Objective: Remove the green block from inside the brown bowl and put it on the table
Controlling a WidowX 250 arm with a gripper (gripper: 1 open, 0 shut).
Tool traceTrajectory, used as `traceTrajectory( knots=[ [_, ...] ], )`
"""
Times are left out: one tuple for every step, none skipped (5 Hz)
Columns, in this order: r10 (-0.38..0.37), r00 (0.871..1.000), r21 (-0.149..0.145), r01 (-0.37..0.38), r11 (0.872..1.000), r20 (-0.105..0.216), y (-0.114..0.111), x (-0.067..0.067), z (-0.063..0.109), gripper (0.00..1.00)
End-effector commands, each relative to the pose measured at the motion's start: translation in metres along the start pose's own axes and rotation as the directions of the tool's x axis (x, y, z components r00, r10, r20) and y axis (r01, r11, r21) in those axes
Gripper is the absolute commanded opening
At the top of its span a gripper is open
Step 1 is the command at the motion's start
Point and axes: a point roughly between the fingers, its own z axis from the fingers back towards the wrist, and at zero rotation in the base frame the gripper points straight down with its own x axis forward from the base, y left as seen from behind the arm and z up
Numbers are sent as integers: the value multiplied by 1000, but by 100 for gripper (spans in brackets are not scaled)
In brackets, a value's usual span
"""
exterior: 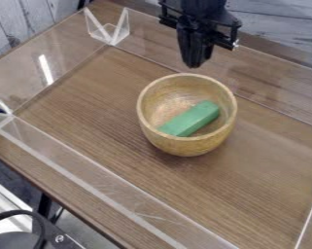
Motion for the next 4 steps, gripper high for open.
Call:
traceTrajectory(
  knots=[
    [4, 1000, 3, -4, 1000, 28, 3, 4, 4, 100],
    [-2, 1000, 2, 2, 1000, 20, 3, 3, -2, 0],
    [-4, 1000, 2, 4, 1000, 15, 3, 2, -5, 0],
    [-8, 1000, 2, 8, 1000, 1, 3, 2, -13, 100]
  ],
)
